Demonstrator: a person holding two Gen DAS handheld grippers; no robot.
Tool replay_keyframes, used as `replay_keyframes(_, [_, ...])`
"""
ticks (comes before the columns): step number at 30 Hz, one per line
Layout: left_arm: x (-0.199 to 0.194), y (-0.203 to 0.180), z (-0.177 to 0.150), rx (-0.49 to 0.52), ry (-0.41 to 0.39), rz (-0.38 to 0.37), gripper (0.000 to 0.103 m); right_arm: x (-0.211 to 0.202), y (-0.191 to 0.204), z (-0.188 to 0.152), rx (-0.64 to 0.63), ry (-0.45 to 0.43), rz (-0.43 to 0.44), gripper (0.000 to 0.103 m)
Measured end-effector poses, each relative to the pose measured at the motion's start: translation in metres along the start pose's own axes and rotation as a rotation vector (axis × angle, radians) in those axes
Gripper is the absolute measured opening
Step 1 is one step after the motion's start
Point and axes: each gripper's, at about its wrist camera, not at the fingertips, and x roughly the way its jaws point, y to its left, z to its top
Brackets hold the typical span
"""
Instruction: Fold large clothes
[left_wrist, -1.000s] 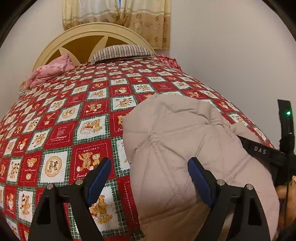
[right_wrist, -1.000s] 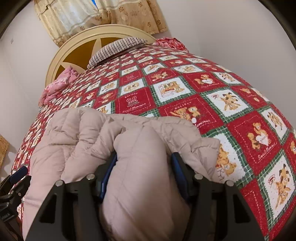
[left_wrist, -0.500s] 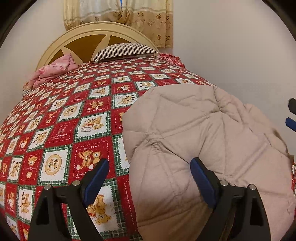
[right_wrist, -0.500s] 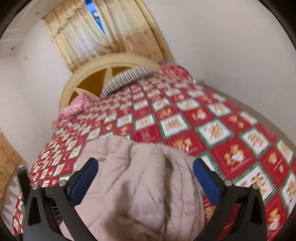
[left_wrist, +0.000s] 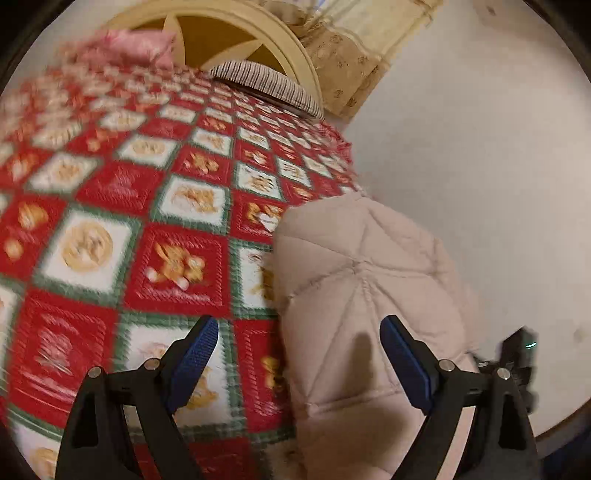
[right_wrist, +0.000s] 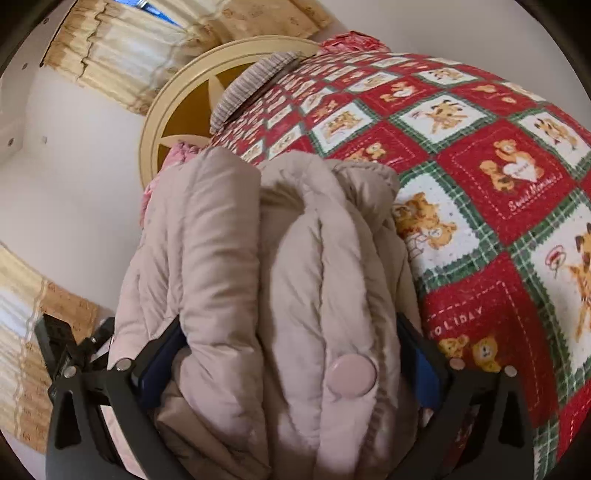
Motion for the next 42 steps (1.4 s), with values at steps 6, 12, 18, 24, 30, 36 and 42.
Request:
replay_keyframes(6, [0.061,-0.020,-0.017,-0.008,0.205,-0.173,0.101,0.003,-0.001,0.001,-0.021,0.007,0.050,0.103])
replay_keyframes(12, [0.083,-0.017,-0.020,-0.070,0.266,-0.293,0.102,0.004,-0.007,0.002,-0.054,0.012,0.119,0.103])
replay_keyframes(18, [0.072,-0.024,-0.026,-0.049,0.262,-0.363,0.099,0.004,0.023,-0.009,-0.073,0.108,0.114,0.081])
replay_keyframes(24, [0.014,-0.030,-0.059,-0.042,0.293,-0.407,0.099,-0.039,0.048,-0.068,-0.018,0.133,0.144,0.066])
replay_keyframes(30, [-0.036,-0.064,-0.115,-0.011,0.343,-0.487,0.100,-0.127,0.073,-0.148,-0.001,0.058,0.146,0.059])
replay_keyframes(36, [-0.036,-0.154,-0.170,0.044,0.455,-0.655,0.100,-0.237,0.072,-0.209,0.052,-0.080,0.131,0.057])
replay_keyframes(42, [0.003,-0.251,-0.211,0.178,0.519,-0.681,0.100,-0.306,0.043,-0.228,0.031,-0.229,-0.070,0.056])
